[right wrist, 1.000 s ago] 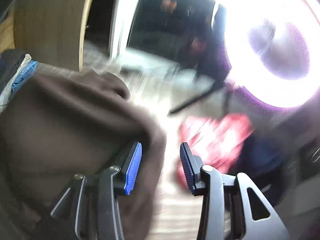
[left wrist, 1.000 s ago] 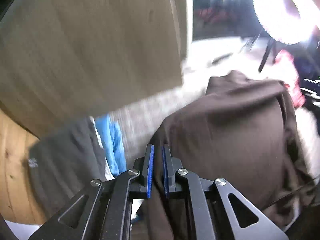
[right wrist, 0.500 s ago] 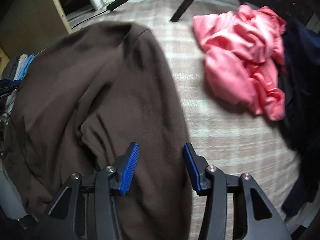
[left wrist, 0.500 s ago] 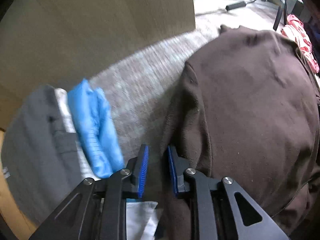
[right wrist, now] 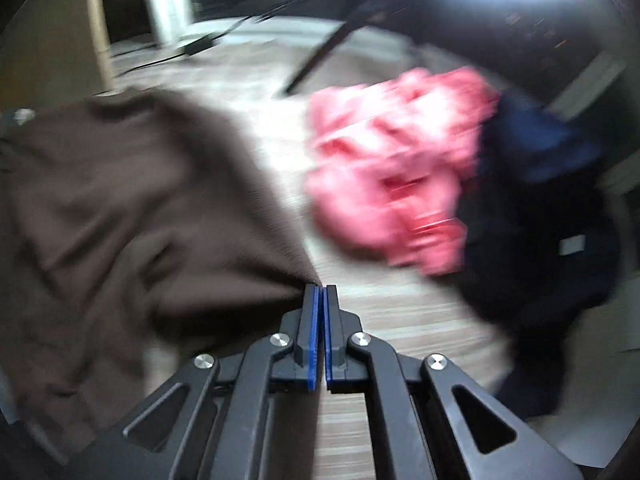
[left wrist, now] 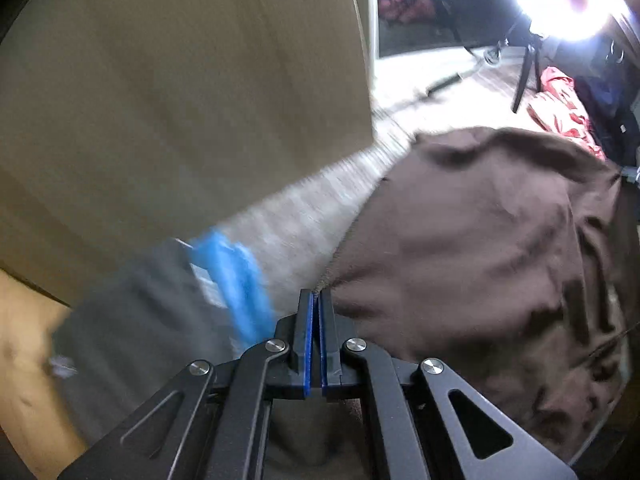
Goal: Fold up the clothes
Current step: 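Lay the brown garment flat on the carpet and open both tools, then grasp the hem of the brown garment with both tools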
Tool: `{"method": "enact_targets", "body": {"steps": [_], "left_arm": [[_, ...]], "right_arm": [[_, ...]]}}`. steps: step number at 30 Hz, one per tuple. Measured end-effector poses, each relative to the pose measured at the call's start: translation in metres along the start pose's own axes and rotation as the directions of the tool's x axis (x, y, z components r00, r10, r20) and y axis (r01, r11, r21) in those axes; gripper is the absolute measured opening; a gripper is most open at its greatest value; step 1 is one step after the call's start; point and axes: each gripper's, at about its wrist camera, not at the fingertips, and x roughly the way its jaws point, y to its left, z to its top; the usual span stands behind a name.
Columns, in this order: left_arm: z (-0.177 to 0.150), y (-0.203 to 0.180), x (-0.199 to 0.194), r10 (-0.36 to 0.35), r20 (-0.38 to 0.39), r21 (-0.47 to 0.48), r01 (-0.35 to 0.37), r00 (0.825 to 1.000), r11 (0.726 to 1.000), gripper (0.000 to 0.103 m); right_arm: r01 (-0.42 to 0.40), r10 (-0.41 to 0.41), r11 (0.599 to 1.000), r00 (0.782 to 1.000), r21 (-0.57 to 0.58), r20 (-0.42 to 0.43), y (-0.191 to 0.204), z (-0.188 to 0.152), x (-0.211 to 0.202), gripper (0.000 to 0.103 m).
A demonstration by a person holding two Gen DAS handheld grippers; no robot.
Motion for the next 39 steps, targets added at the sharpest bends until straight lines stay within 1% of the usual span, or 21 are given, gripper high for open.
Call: {"method": "enact_targets", "body": {"steps": [1,3,5,7,9,12,13,14,15,17,19,21,22,24,26,28,30,31,34,36,39], "left_arm": [[0.002,0.004,-0.005,0.030,0.015,0.004,-0.030,0.999,1.000,0.002],[0.004,0.007,0.012,0.042,-0.022,-0.006,-0.042,0.999,0.999,0.002],[0.003,0.007,0.037,0.068,-0.084,-0.001,-0.069,0.994,0.998,0.002],[-0.003,0.005,0.069,0.135,-0.166,0.021,-0.133,0.977,0.991,0.006],[-0.008,0.011,0.075,0.134,-0.179,-0.007,-0.137,0.975,0.991,0.009],[-0.019,0.025,0.045,0.118,-0.124,-0.064,-0.126,0.985,0.990,0.013],[-0.025,0.030,0.026,0.148,-0.099,-0.063,-0.154,0.984,0.986,0.013],[-0.027,0.036,0.014,0.140,-0.080,-0.071,-0.146,0.987,0.987,0.013],[-0.029,0.043,0.002,0.130,-0.060,-0.080,-0.135,0.990,0.988,0.013],[-0.051,0.042,-0.023,0.030,-0.029,-0.107,-0.033,0.999,0.994,0.013],[-0.081,0.030,-0.049,-0.072,-0.027,-0.099,0.069,0.997,0.993,0.013],[-0.115,0.012,-0.072,-0.148,-0.045,-0.084,0.144,0.988,0.986,0.017],[-0.131,0.002,-0.078,-0.183,-0.057,-0.092,0.178,0.981,0.980,0.017],[-0.169,-0.016,-0.092,-0.278,-0.095,-0.150,0.262,0.956,0.953,0.016],[-0.203,-0.041,-0.091,-0.348,-0.139,-0.189,0.320,0.927,0.928,0.016],[-0.231,-0.069,-0.089,-0.379,-0.188,-0.191,0.345,0.906,0.919,0.016],[-0.253,-0.096,-0.081,-0.445,-0.225,-0.227,0.398,0.866,0.889,0.016],[-0.261,-0.103,-0.078,-0.462,-0.237,-0.240,0.409,0.855,0.880,0.016],[-0.284,-0.132,-0.073,-0.425,-0.287,-0.228,0.369,0.859,0.901,0.017],[-0.291,-0.143,-0.068,-0.393,-0.294,-0.232,0.333,0.871,0.914,0.021],[-0.293,-0.149,-0.064,-0.307,-0.294,-0.257,0.235,0.905,0.937,0.026]], "right_arm": [[0.064,-0.064,0.998,0.998,-0.009,0.015,-0.006,0.003,-0.003,0.002],[0.178,-0.177,0.984,0.984,-0.031,0.025,-0.012,0.011,0.006,0.002],[0.268,-0.270,0.960,0.963,-0.087,-0.014,-0.002,0.009,0.033,0.002],[0.277,-0.285,0.953,0.957,-0.122,-0.051,0.006,0.007,0.053,0.003],[0.225,-0.231,0.971,0.971,-0.081,-0.066,0.004,0.003,0.051,0.004],[0.198,-0.199,0.980,0.980,-0.020,-0.022,-0.007,-0.008,0.012,0.035],[0.190,-0.190,0.982,0.982,-0.002,0.006,-0.011,-0.016,-0.007,0.043],[0.174,-0.175,0.985,0.984,0.017,0.032,-0.015,-0.024,-0.026,0.043],[0.106,-0.108,0.993,0.993,0.043,0.049,-0.017,-0.034,-0.044,0.043],[-0.083,0.076,0.992,0.994,0.093,0.077,-0.007,-0.061,-0.072,0.043],[-0.241,0.236,0.966,0.970,0.096,0.061,0.013,-0.099,-0.087,0.043],[-0.344,0.343,0.934,0.939,0.099,0.029,0.033,-0.128,-0.084,0.043],[-0.405,0.407,0.906,0.913,0.118,0.014,0.044,-0.149,-0.086,0.043],[-0.454,0.460,0.872,0.888,0.181,0.013,0.060,-0.181,-0.085,0.043],[-0.453,0.465,0.868,0.885,0.202,-0.013,0.076,-0.207,-0.077,0.043],[-0.457,0.472,0.867,0.881,0.200,-0.032,0.087,-0.220,-0.068,0.043],[-0.467,0.486,0.861,0.872,0.204,-0.055,0.097,-0.230,-0.056,0.043],[-0.470,0.491,0.859,0.869,0.203,-0.067,0.102,-0.236,-0.051,0.043],[-0.457,0.473,0.877,0.877,0.149,-0.090,0.111,-0.248,-0.043,0.043],[-0.470,0.484,0.871,0.871,0.141,-0.085,0.110,-0.254,-0.041,0.043],[-0.484,0.494,0.866,0.867,0.123,-0.068,0.106,-0.258,-0.041,0.043]]}}
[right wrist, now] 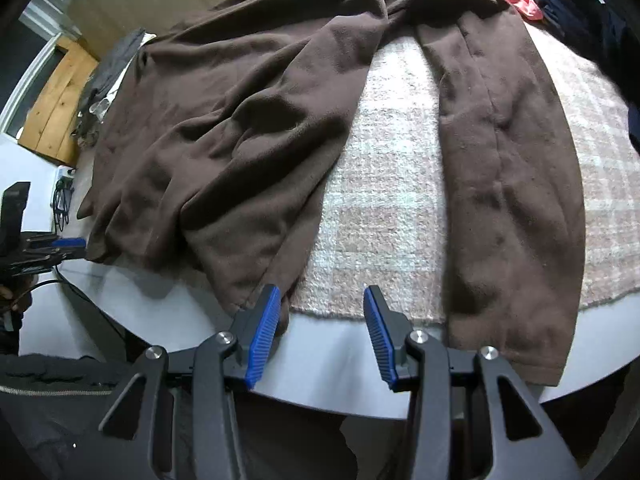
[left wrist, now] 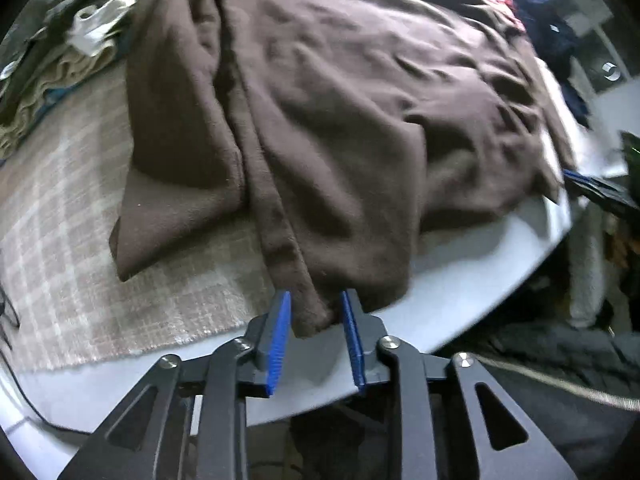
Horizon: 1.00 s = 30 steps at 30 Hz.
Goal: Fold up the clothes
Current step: 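Grasp the hem of the brown garment with both tools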
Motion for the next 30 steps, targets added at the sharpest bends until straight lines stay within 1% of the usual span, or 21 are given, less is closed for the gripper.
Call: {"method": "enact_targets", "body": {"steps": [2,4,5,8,11,14,16,18,20,22,23,24,25,26,27,30], "left_arm": [[0.001,-0.005,0.005,0.021,0.015,-0.020,-0.021,1.000,1.000,0.025],[0.002,-0.008,0.009,0.029,0.036,-0.038,-0.027,0.999,0.999,0.001],[0.001,-0.008,0.010,0.017,0.042,-0.046,-0.016,0.999,0.999,0.000],[-0.001,-0.003,0.005,-0.020,0.063,-0.079,0.024,0.998,0.997,0.000],[-0.002,0.010,-0.016,-0.035,0.110,-0.126,0.049,0.993,0.991,0.000],[-0.005,0.019,-0.036,-0.033,0.151,-0.148,0.056,0.988,0.987,0.000],[-0.008,0.023,-0.042,-0.031,0.164,-0.158,0.057,0.986,0.986,0.000],[-0.013,0.028,-0.044,-0.046,0.172,-0.160,0.074,0.984,0.984,0.000],[-0.019,0.029,-0.037,-0.085,0.159,-0.150,0.109,0.984,0.983,0.000],[-0.020,0.023,-0.027,-0.098,0.141,-0.156,0.120,0.985,0.980,0.001],[-0.020,0.021,-0.022,-0.106,0.129,-0.162,0.126,0.986,0.979,0.008],[-0.019,0.018,-0.014,-0.110,0.119,-0.162,0.129,0.987,0.978,0.018],[-0.017,0.015,-0.009,-0.108,0.117,-0.160,0.126,0.987,0.979,0.021],[-0.015,0.012,-0.005,-0.105,0.109,-0.152,0.121,0.988,0.981,0.023],[-0.013,0.010,-0.001,-0.101,0.102,-0.144,0.115,0.990,0.983,0.023],[-0.004,0.003,0.011,-0.044,0.082,-0.117,0.053,0.996,0.992,0.023]], "right_arm": [[0.005,-0.005,0.999,1.000,-0.040,0.011,0.004,-0.003,-0.002,0.043],[0.012,-0.010,0.997,1.000,-0.082,0.022,0.007,-0.006,-0.004,0.043],[0.020,-0.018,0.994,1.000,-0.112,0.021,0.011,-0.007,-0.004,0.043],[0.041,-0.036,0.982,0.999,-0.183,0.028,0.019,-0.006,-0.003,0.043],[0.004,-0.001,0.978,1.000,-0.207,0.013,0.022,0.002,0.003,0.043],[-0.016,0.017,0.973,1.000,-0.232,0.001,0.030,0.005,0.012,0.043],[-0.005,0.007,0.967,1.000,-0.254,0.006,0.036,0.007,0.011,0.043],[0.022,-0.012,0.954,0.999,-0.300,0.035,0.048,0.003,0.005,0.043],[0.061,-0.042,0.932,0.997,-0.357,0.063,0.062,0.000,0.001,0.043],[0.083,-0.062,0.918,0.996,-0.388,0.066,0.069,-0.001,0.004,0.045],[0.101,-0.082,0.913,0.994,-0.395,0.066,0.068,-0.002,0.005,0.045],[0.118,-0.101,0.910,0.993,-0.398,0.064,0.066,-0.002,0.009,0.045],[0.135,-0.120,0.906,0.991,-0.401,0.062,0.065,-0.002,0.012,0.045],[0.150,-0.137,0.903,0.989,-0.404,0.060,0.063,-0.003,0.015,0.045],[0.154,-0.142,0.903,0.988,-0.402,0.059,0.063,-0.002,0.018,0.045],[0.155,-0.142,0.906,0.988,-0.394,0.060,0.063,0.000,0.023,0.045]]}}
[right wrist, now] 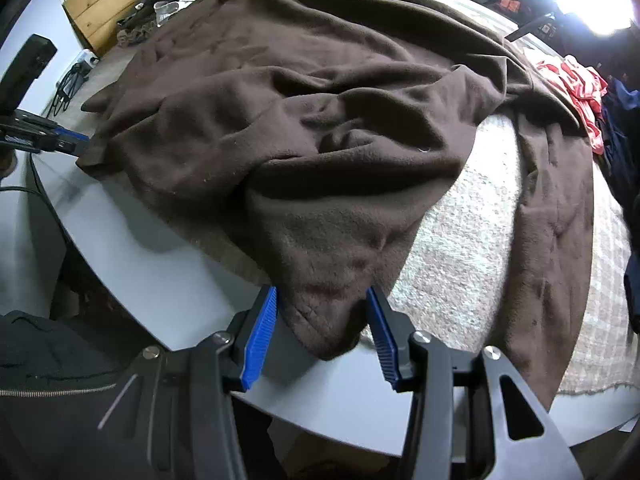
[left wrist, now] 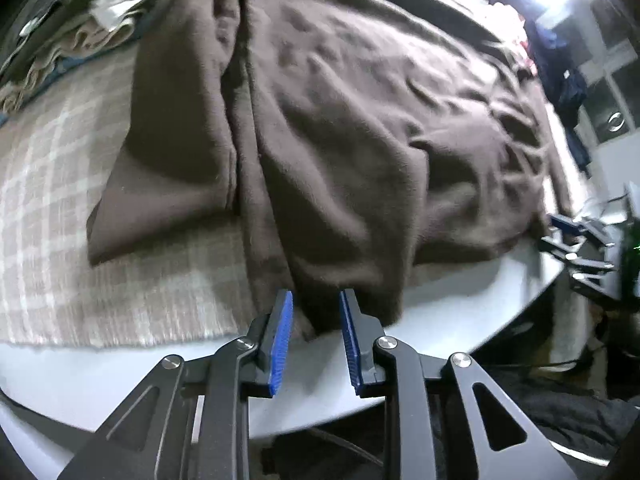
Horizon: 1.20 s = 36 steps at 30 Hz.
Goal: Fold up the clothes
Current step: 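Grasp the hem of the brown garment with both tools, then lift the hem with both tools and shake the garment straight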
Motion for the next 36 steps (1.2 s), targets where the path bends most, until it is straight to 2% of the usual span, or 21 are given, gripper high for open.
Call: {"method": "enact_targets", "body": {"steps": [2,3,5,7,12,16,18,19,21,24,26,29,32,34,36], "left_arm": [[0.003,-0.002,0.006,0.029,0.008,0.016,-0.029,1.000,0.999,0.018],[0.004,-0.004,0.007,0.053,0.013,0.036,-0.054,0.998,0.998,0.004],[0.002,-0.001,0.004,0.058,0.017,0.043,-0.059,0.998,0.997,0.001],[0.000,0.004,-0.003,0.056,0.026,0.044,-0.057,0.998,0.997,0.000],[-0.010,0.021,-0.056,0.008,0.120,-0.007,-0.007,0.993,1.000,0.000],[-0.028,0.035,-0.103,-0.014,0.201,-0.048,0.024,0.979,0.999,0.000],[-0.038,0.032,-0.107,-0.043,0.207,-0.044,0.054,0.977,0.998,0.000],[-0.040,0.028,-0.096,-0.055,0.187,-0.046,0.065,0.981,0.997,0.000],[-0.041,0.019,-0.064,-0.059,0.132,-0.053,0.067,0.989,0.996,0.000],[-0.039,0.016,-0.021,-0.052,0.055,-0.064,0.055,0.997,0.996,0.000],[-0.037,0.017,-0.012,-0.055,0.039,-0.076,0.058,0.998,0.995,0.000],[-0.032,0.021,-0.038,-0.084,0.093,-0.083,0.092,0.992,0.992,0.000],[-0.032,0.019,-0.059,-0.052,0.133,-0.059,0.060,0.990,0.996,0.000],[-0.035,0.018,-0.058,-0.041,0.131,-0.052,0.048,0.990,0.997,0.000],[-0.038,0.020,-0.040,-0.047,0.095,-0.067,0.053,0.994,0.996,0.000]], "right_arm": [[-0.007,0.007,1.000,1.000,0.009,-0.002,0.000,0.002,0.004,0.045],[-0.012,0.012,1.000,1.000,0.014,-0.003,0.001,0.003,0.007,0.044],[-0.023,0.023,0.999,1.000,0.037,0.004,-0.005,0.003,0.006,0.023],[-0.066,0.064,0.994,0.998,0.092,0.026,-0.016,0.002,-0.003,0.013],[-0.141,0.109,0.957,0.985,0.252,0.135,-0.062,-0.001,-0.051,0.010],[-0.144,0.053,0.914,0.969,0.379,0.240,-0.095,-0.016,-0.106,0.009],[-0.159,0.036,0.874,0.964,0.460,0.265,-0.116,-0.031,-0.119,0.009],[-0.140,0.018,0.863,0.969,0.485,0.248,-0.122,-0.041,-0.117,0.009],[-0.087,0.010,0.861,0.988,0.502,0.153,-0.122,-0.050,-0.085,0.009],[-0.003,-0.013,0.874,0.999,0.486,0.031,-0.119,-0.061,-0.044,0.009],[-0.034,0.021,0.854,0.999,0.519,0.031,-0.126,-0.064,-0.041,0.009],[-0.070,0.021,0.868,0.994,0.491,0.104,-0.128,-0.055,-0.070,0.009],[-0.079,0.013,0.884,0.989,0.460,0.145,-0.123,-0.051,-0.091,0.009],[-0.063,0.008,0.895,0.992,0.441,0.125,-0.117,-0.052,-0.086,0.009],[-0.029,0.007,0.903,0.999,0.428,0.053,-0.113,-0.064,-0.061,0.009]]}}
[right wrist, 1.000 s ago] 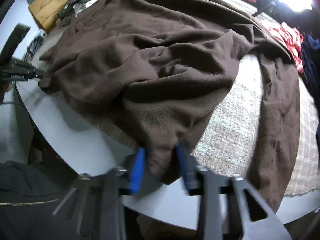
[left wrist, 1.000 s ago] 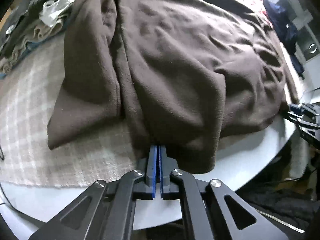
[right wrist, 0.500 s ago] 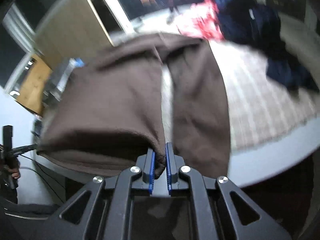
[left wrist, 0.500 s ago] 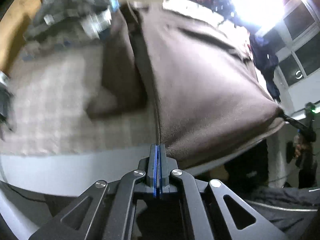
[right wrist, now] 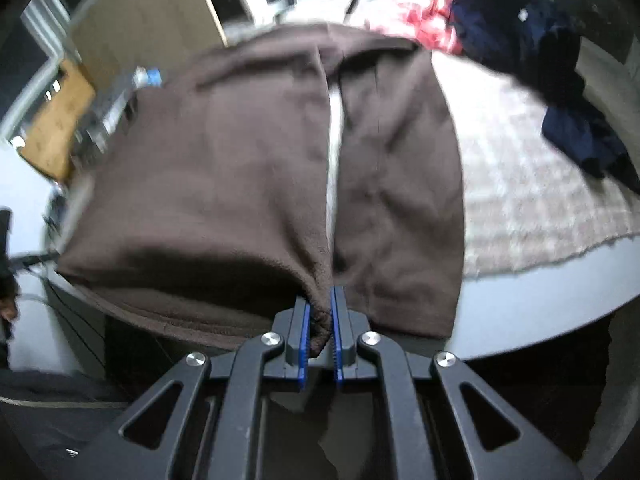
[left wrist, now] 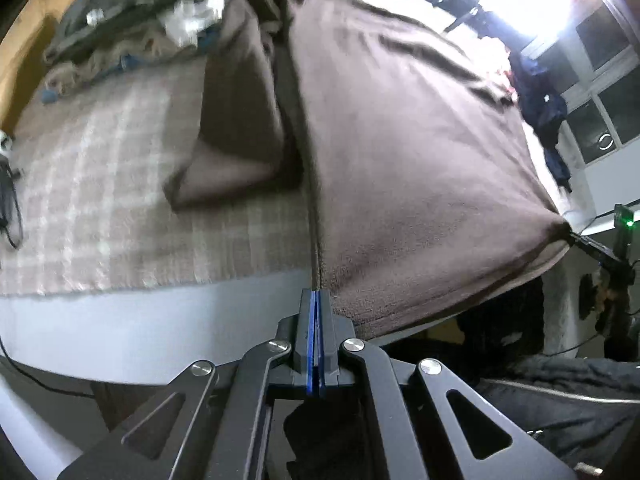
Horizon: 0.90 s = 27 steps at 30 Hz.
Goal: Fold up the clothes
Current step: 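Lift the hem with both tools and shake the garment straight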
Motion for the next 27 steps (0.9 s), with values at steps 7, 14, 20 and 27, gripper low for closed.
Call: {"method": "enact_targets", "body": {"steps": [7,14,20,27], "left_arm": [[-0.009,0.000,0.035,0.013,-0.078,-0.009,-0.014,0.997,1.000,0.000],[0.000,-0.030,0.021,0.019,-0.054,0.081,-0.014,0.998,0.997,0.000],[0.012,-0.089,0.050,-0.016,-0.083,0.324,0.043,0.996,0.945,0.003],[0.016,-0.084,0.090,0.038,-0.143,0.365,0.017,0.989,0.931,0.000]], "right_arm": [[0.103,-0.117,0.987,0.987,-0.126,-0.112,0.003,-0.023,0.012,0.023],[0.042,-0.052,0.959,0.998,-0.282,-0.027,0.045,-0.011,-0.011,0.035],[0.061,-0.118,0.870,0.989,-0.489,-0.086,0.082,-0.022,0.035,0.035],[0.019,-0.106,0.840,0.986,-0.542,-0.129,0.086,-0.028,0.051,0.009]]}}
